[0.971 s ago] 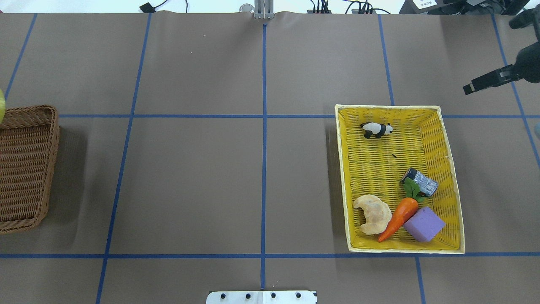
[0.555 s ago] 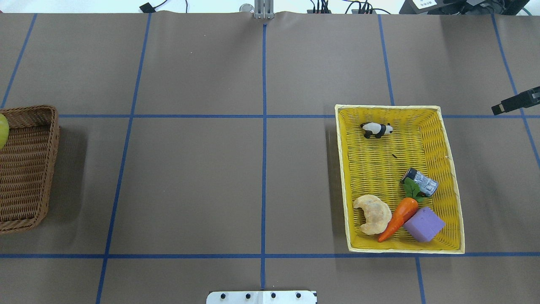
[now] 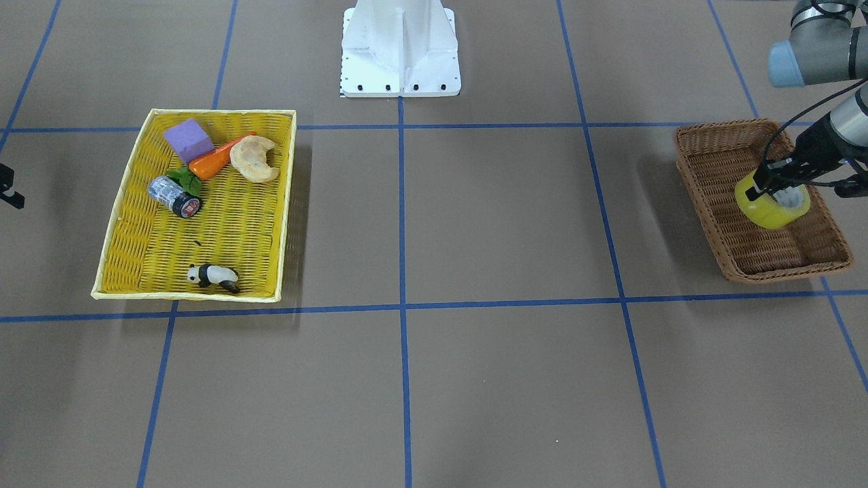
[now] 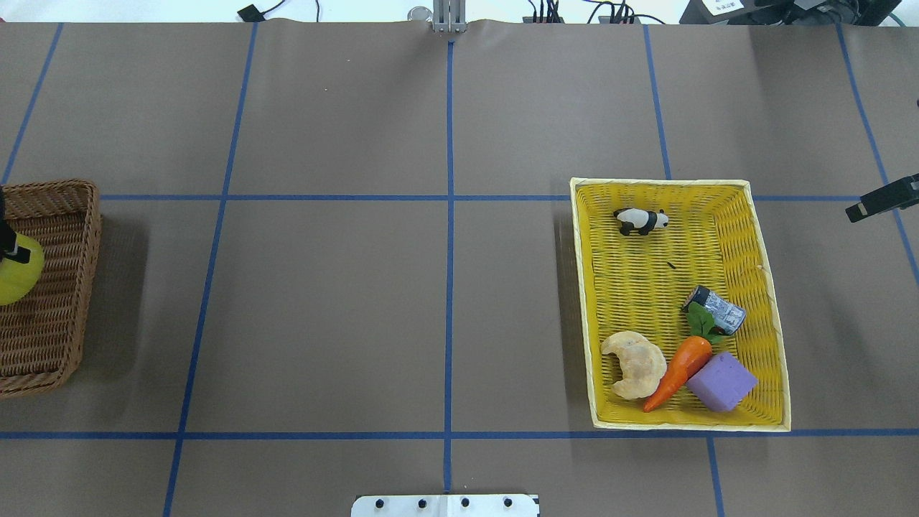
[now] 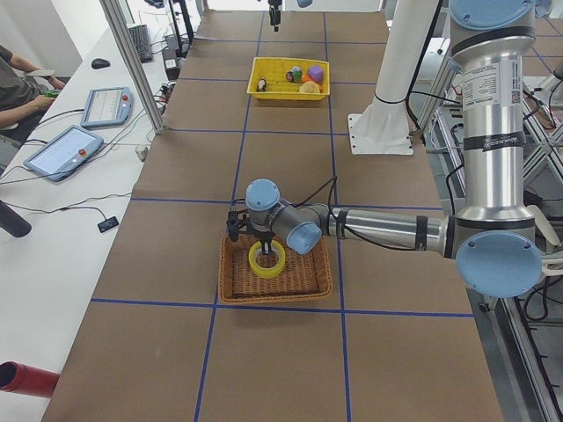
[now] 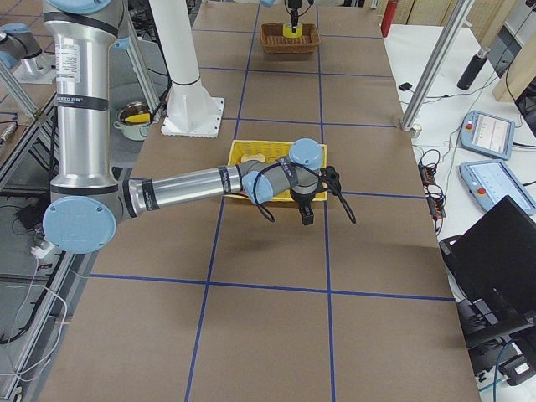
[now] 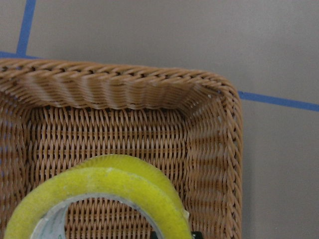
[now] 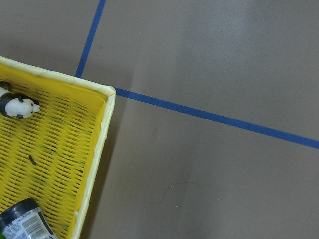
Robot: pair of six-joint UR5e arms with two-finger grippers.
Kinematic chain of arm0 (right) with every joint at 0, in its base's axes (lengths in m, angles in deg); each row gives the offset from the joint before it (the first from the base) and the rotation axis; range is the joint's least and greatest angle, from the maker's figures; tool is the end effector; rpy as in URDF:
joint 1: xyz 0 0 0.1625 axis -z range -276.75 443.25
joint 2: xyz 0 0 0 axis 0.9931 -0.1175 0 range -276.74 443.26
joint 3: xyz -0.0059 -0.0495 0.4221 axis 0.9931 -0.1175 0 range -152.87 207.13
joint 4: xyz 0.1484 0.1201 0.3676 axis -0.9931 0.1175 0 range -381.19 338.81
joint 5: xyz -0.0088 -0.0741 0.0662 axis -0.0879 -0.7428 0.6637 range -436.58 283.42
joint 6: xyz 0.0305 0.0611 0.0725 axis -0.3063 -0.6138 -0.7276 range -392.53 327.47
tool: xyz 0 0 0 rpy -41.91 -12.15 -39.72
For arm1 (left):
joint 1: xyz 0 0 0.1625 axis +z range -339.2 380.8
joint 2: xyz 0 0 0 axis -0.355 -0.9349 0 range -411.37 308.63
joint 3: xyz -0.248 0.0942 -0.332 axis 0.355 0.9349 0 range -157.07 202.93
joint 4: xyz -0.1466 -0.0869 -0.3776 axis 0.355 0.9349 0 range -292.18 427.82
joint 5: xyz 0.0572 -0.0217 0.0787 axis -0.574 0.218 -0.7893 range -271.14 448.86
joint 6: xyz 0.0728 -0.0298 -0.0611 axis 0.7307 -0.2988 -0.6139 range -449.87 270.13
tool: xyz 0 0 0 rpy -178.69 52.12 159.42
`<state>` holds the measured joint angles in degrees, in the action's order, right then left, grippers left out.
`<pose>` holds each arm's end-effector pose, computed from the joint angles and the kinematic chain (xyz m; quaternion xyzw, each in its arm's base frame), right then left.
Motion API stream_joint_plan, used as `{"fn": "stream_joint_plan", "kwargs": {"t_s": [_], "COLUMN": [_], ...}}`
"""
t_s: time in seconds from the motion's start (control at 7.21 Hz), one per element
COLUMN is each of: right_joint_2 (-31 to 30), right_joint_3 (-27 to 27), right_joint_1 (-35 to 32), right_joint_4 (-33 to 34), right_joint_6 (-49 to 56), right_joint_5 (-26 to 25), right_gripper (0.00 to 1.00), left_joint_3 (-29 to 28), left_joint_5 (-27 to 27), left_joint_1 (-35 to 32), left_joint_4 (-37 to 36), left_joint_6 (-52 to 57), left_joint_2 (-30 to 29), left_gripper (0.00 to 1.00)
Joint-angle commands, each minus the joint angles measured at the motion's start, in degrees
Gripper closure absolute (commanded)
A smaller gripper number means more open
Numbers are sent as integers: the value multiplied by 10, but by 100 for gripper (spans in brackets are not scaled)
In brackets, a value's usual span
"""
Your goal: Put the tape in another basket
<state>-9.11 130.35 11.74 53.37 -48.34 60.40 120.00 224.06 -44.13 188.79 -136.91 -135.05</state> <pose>-0.0972 -0.4812 0.5301 0.0848 -0.4324 -0.1115 0.8907 0.1414 -0.4496 0.5870 -0.0137 0.4474 -0.0661 0.8918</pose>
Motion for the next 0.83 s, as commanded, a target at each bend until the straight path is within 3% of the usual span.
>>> {"fn": "stream_joint_plan", "kwargs": {"t_s": [0.0, 0.69], "right_joint_2": [0, 2], "right_joint_3": [-1, -3], "right_joint_1": [3, 4], "right_joint_4": [4, 3], "right_joint_6": [3, -4], "right_joint_5": [1, 1], "right_gripper": [0, 0], "left_joint_3": [-5, -51], "left_joint_5": [-19, -31], "left_joint_1": [19, 31], "left_joint_4": [-6, -37], "left_joint_6": [4, 6], "left_joint_2": [-1, -40], "left_gripper": [100, 100]}}
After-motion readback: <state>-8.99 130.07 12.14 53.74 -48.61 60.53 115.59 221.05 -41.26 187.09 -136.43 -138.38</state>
